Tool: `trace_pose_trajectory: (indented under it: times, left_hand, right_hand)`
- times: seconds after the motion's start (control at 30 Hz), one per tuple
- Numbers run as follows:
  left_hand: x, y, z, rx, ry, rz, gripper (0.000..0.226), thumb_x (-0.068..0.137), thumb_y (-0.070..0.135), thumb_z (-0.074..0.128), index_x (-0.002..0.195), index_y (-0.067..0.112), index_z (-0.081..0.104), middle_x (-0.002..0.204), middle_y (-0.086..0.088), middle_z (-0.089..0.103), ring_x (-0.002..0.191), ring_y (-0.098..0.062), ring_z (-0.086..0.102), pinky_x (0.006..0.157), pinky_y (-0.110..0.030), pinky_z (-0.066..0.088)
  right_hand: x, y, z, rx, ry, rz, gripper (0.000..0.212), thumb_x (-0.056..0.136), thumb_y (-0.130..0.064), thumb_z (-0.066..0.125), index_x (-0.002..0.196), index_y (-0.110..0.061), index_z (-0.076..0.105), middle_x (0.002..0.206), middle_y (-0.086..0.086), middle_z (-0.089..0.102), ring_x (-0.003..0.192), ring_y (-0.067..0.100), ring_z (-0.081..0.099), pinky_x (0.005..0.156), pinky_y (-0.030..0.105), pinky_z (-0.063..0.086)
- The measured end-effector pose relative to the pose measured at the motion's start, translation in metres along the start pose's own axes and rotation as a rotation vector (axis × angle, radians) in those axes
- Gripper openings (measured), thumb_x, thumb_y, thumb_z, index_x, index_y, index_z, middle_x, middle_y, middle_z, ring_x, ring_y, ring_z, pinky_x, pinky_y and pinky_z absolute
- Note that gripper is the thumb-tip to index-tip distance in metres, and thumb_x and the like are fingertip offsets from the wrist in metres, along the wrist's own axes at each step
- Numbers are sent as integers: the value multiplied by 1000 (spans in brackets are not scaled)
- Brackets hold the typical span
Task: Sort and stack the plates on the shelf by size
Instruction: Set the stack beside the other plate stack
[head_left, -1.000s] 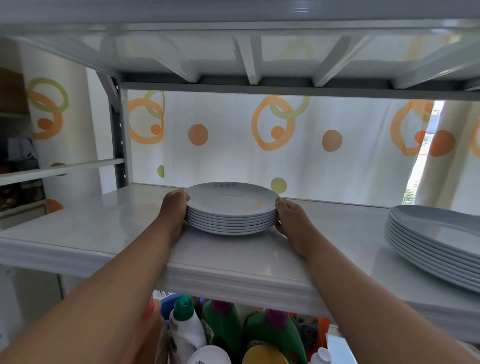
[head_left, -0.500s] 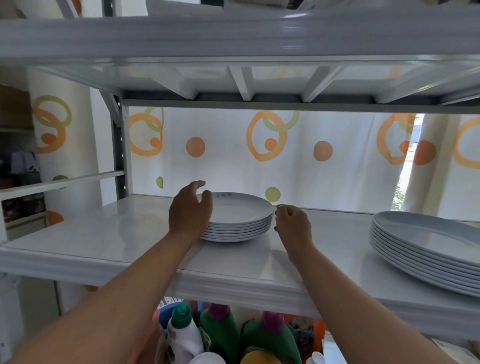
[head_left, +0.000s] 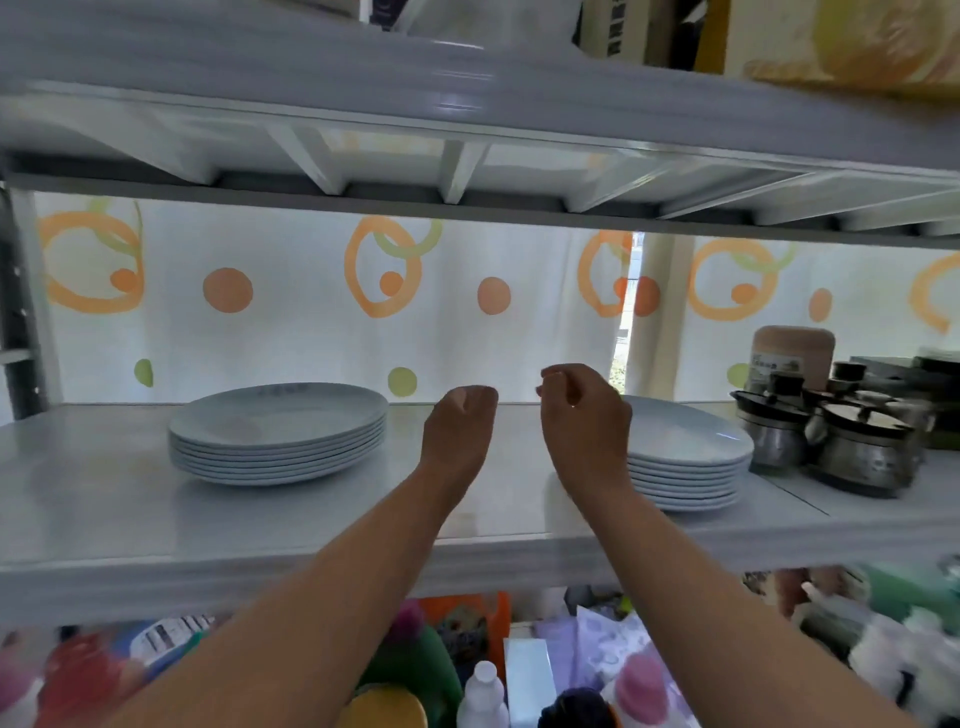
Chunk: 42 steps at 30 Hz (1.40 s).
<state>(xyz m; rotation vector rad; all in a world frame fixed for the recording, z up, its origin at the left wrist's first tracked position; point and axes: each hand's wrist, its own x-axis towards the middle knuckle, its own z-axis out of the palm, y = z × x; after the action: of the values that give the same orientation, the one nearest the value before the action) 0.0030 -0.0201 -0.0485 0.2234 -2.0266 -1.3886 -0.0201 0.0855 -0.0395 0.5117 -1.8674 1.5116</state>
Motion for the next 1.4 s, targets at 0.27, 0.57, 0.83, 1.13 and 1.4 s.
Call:
trace_pose_trajectory:
  times: [0.27, 0.57, 0.83, 1.13, 1.4]
  left_hand:
    - [-19, 4, 67, -13, -121, -2, 39, 81, 36, 54, 51, 19, 35, 52, 3, 34, 51, -15, 31, 53, -29, 23]
    - [-17, 5, 74, 11, -20, -20, 44, 83, 26, 58, 47, 19, 33, 48, 4, 33, 46, -13, 30, 47, -27, 22]
    - [-8, -4, 63, -28, -9, -46, 41, 84, 24, 55, 51, 16, 33, 50, 4, 31, 48, -14, 28, 48, -26, 21]
    - [18, -32, 4, -21, 65, -98, 28, 84, 21, 52, 61, 11, 40, 57, 1, 34, 55, -14, 31, 54, -28, 25]
    - [34, -48, -26, 141, 236, -170, 41, 99, 30, 36, 85, 1, 62, 91, -18, 65, 91, -34, 58, 70, -30, 35]
  right_hand:
    - [27, 61, -82, -327, 299, 249, 42, 87, -15, 47, 126, -3, 55, 132, 15, 54, 123, 30, 47, 102, 36, 36]
    - [21, 83, -85, -185, 287, 523, 46, 87, -18, 41, 129, -3, 52, 129, 19, 56, 120, 35, 50, 96, 38, 40]
    - [16, 72, -72, -111, 263, 508, 51, 78, -27, 33, 114, -2, 58, 125, 22, 58, 118, 36, 50, 91, 37, 39]
    - [11, 56, -14, -59, 88, 488, 19, 88, -13, 41, 70, -8, 40, 68, 2, 42, 77, 25, 42, 71, 30, 30]
    - [10, 49, 37, -93, -133, 426, 11, 89, -19, 41, 86, -9, 43, 65, -3, 42, 82, 25, 43, 76, 27, 30]
